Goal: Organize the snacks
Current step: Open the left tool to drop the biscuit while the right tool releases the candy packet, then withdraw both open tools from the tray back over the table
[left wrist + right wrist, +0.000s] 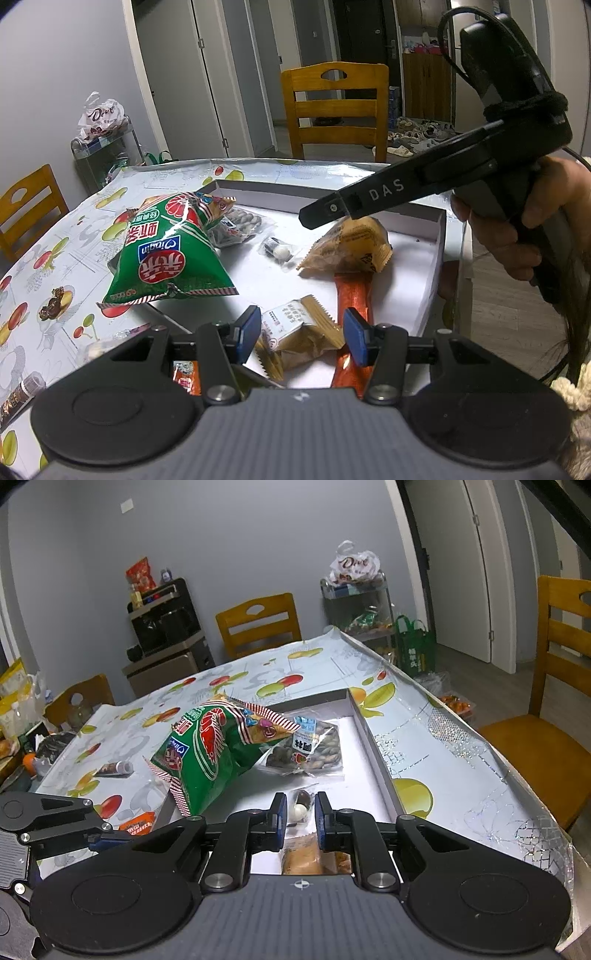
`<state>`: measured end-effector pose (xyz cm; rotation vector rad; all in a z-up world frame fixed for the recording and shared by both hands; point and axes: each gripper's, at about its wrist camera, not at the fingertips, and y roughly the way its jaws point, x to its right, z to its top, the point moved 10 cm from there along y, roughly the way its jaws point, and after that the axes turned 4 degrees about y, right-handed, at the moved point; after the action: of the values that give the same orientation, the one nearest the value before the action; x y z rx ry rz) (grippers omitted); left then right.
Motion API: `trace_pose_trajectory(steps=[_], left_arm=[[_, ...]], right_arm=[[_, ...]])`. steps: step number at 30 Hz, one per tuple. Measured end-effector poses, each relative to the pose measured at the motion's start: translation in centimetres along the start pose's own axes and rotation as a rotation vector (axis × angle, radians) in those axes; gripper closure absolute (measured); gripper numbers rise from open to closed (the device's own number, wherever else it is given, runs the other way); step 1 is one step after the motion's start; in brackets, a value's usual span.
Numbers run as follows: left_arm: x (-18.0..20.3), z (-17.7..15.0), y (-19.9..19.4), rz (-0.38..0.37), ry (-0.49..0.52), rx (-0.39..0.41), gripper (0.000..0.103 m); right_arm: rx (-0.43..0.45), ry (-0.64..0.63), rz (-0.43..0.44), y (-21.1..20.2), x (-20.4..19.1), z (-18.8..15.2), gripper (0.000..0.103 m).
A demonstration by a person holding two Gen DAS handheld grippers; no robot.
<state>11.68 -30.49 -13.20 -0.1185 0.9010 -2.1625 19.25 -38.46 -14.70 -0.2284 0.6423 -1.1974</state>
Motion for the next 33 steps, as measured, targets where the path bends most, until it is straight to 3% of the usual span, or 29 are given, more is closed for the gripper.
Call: trace_pose_trajectory(steps=[2, 6, 12, 15, 24, 33], left_arm=[[-0.2, 0.1, -0.1, 0.005, -0.008, 0.007, 0.051], [-0.6, 0.3, -0.4, 0.02, -0.032, 0.02, 0.029], [-0.7, 0.5, -1.0, 0.022, -0.039, 0.049, 0.017], [-0.7, 0.6, -1.4, 0.027, -0.031, 0.058, 0.015], [-1.1, 0.3, -3.3, 0.033, -0.032, 0.103, 0.012], [-3.5, -1.6, -5.4, 0.047, -0.122, 0.125, 0.01]], right_arm=[[0.006, 0.006, 0.006, -0.2, -0.1, 0.1, 0.064], [0.019, 0.0, 0.016, -0.6, -0.3, 0.3, 0.046], [0.036, 0.017, 0.039, -1.1, -0.8, 0.7, 0.02], [0.049, 0.025, 0.035, -1.4, -0.9, 1.1, 0.012], [0.051, 0.039, 0.015, -1.8, -1.8, 1.6, 0.005], [0.048, -0.015, -0.001, -1.8, -4.5, 1.7, 0.002]])
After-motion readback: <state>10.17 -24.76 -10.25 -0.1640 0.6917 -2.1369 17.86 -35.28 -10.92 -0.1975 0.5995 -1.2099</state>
